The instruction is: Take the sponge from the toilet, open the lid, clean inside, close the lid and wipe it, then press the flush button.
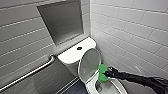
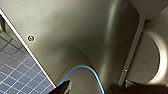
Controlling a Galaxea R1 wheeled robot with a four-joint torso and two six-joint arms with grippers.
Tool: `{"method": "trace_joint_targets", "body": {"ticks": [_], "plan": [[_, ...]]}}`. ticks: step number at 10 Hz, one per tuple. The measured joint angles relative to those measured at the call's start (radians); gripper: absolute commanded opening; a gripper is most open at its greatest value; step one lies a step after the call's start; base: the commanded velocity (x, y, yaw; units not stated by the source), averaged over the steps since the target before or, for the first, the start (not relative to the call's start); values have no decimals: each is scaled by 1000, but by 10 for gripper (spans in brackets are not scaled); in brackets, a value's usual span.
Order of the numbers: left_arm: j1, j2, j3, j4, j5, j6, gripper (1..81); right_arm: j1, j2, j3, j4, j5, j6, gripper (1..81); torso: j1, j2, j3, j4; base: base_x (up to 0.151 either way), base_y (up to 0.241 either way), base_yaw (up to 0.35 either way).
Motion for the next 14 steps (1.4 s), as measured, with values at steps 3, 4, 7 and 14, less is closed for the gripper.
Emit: {"method": "trace_joint_targets", "body": {"ticks": [3, 4, 7, 14], "plan": [[0, 0, 1, -1, -4, 0, 811, -8, 0, 0, 0, 2, 0, 10, 0, 0, -39, 0, 0, 0, 0], [0, 0, 1, -1, -4, 0, 811, -7, 0, 0, 0, 1, 0, 10, 0, 0, -54, 0, 0, 0, 0], [-1, 0, 1, -1, -7, 0, 811, -5, 3, -4, 0, 6, 0, 10, 0, 0, -61, 0, 0, 0, 0], [0, 3, 1, -1, -6, 0, 811, -69, 35, -121, 0, 111, -1, 10, 0, 0, -61, 0, 0, 0, 0]]}}
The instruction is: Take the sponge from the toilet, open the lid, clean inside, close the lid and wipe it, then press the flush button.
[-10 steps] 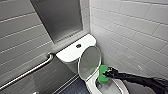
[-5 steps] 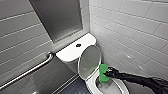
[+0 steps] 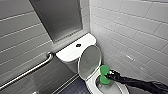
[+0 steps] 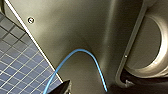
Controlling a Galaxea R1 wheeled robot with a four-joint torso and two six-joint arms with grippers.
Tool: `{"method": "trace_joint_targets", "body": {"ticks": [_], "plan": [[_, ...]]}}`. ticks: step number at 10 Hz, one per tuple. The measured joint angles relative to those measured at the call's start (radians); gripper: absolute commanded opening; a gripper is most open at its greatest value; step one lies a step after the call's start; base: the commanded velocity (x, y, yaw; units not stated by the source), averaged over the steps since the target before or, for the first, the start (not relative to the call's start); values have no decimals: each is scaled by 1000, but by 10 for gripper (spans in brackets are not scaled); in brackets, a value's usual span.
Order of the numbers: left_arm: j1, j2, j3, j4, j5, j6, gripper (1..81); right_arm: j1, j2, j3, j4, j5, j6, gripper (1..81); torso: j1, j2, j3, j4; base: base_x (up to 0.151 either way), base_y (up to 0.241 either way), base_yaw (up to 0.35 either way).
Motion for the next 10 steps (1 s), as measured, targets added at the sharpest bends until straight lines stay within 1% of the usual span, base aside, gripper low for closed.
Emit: {"method": "trace_joint_targets", "body": {"ticks": [2, 4, 7, 10], "plan": [[0, 3, 0, 0, 0, 0, 811, -19, -51, 81, 0, 19, 2, 10, 0, 0, 0, 0, 0, 0, 0], [0, 3, 0, 0, 0, 0, 811, -54, -126, 170, 0, 48, 10, 10, 0, 0, 0, 0, 0, 0, 0], [0, 5, 0, 0, 0, 0, 811, -125, -199, 217, 0, 122, 31, 10, 0, 0, 0, 0, 0, 0, 0], [0, 12, 0, 0, 0, 1, 811, -161, -261, 291, 0, 175, 40, 10, 0, 0, 0, 0, 0, 0, 0]]}}
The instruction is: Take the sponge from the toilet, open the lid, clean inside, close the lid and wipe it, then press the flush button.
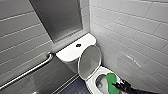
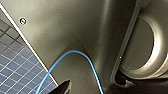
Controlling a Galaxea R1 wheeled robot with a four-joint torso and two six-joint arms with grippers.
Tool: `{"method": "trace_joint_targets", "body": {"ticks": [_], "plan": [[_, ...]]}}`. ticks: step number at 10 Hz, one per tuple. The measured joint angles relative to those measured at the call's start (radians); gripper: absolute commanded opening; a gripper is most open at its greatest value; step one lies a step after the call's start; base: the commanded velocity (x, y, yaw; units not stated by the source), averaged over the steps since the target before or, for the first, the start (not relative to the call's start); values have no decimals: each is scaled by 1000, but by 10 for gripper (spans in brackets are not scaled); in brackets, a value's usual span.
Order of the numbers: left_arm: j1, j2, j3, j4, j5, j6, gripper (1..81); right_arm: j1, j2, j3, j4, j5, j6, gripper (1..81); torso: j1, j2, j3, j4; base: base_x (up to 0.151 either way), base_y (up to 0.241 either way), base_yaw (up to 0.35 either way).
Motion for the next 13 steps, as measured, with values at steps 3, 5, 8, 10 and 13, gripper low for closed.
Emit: {"method": "trace_joint_targets", "body": {"ticks": [3, 5, 8, 10, 13], "plan": [[0, 3, 0, 0, 0, 0, 811, -22, -74, 87, 0, 34, 7, 10, 0, 0, 0, 0, 0, 0, 0], [0, 10, 0, 0, -1, 1, 811, -53, -136, 133, 6, 84, 10, 10, 0, 0, 0, 0, 0, 0, 0], [0, 11, 0, 0, -1, 2, 811, -118, -171, 163, 15, 195, 13, 10, 0, 0, 0, 0, 0, 0, 0], [0, 16, 0, 0, -1, 2, 811, -166, -185, 171, 19, 278, 14, 10, 0, 0, 0, 0, 0, 0, 0], [0, 24, 0, 1, -1, 3, 811, -236, -233, 221, 27, 364, 17, 10, 0, 0, 0, 0, 0, 0, 0]]}}
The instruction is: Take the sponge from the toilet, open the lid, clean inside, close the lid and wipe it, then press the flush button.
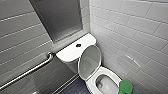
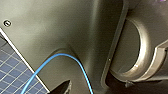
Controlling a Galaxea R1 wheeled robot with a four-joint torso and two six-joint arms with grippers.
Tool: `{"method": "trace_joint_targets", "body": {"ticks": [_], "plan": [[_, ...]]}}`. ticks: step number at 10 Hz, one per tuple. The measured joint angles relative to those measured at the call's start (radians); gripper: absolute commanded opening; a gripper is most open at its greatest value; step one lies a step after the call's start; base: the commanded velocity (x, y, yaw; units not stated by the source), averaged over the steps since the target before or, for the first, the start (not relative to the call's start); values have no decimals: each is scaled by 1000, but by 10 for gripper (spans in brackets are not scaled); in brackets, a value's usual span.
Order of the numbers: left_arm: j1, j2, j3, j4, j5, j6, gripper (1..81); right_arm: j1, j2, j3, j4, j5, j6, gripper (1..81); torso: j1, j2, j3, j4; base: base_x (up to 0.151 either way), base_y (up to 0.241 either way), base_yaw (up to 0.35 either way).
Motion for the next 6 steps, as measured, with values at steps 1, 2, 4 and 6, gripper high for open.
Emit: {"method": "trace_joint_targets", "body": {"ticks": [1, 2, 4, 6], "plan": [[0, 0, 0, 0, 0, 0, 811, -30, -22, 27, 3, 29, 0, 10, 0, 0, 0, 0, 0, 0, 0], [0, 0, 0, 0, -1, 0, 811, -61, -41, 48, 3, 56, 0, 10, 0, 0, 0, 0, 0, 0, 0], [0, 3, 0, 0, -3, 1, 811, -120, -58, 69, 4, 114, 0, 10, 0, 0, 0, 0, 0, 0, 0], [0, 12, 0, 1, -4, 1, 811, -211, -59, 72, 7, 186, 0, 10, 0, 0, 0, 0, 0, 0, 0]]}}
